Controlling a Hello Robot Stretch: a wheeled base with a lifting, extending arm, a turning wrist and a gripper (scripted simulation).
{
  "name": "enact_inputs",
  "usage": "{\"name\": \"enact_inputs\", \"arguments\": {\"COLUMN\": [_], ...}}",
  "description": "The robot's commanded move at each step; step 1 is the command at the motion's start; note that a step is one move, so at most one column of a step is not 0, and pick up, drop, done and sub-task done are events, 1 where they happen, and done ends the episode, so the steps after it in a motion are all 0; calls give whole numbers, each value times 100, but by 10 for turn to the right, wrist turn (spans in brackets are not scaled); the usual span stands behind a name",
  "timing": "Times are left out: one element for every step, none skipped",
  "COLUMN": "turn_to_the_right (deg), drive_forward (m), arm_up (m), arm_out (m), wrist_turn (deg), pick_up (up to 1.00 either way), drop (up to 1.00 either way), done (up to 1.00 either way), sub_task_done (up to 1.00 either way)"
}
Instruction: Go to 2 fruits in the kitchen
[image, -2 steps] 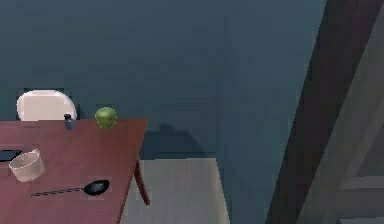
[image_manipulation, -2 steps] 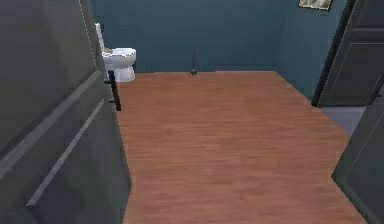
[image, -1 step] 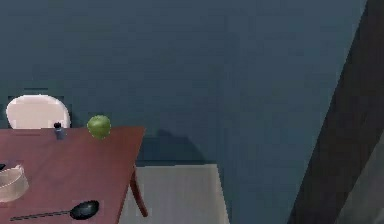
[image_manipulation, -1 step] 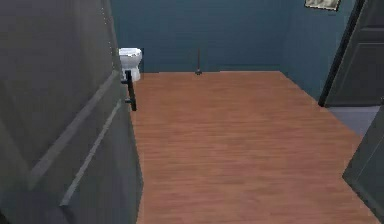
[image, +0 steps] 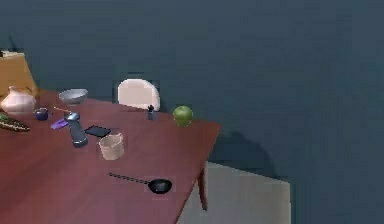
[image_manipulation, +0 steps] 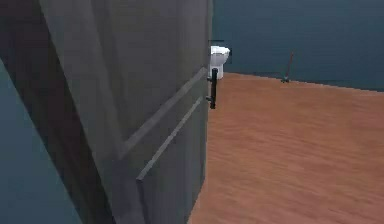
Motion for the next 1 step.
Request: {"name": "enact_inputs", "arguments": {"turn_to_the_right": [0], "drive_forward": [0], "arm_up": [0], "arm_out": [0], "wrist_turn": [0], "pick_up": [0], "drop": [0], "done": [100], "sub_task_done": [0]}}
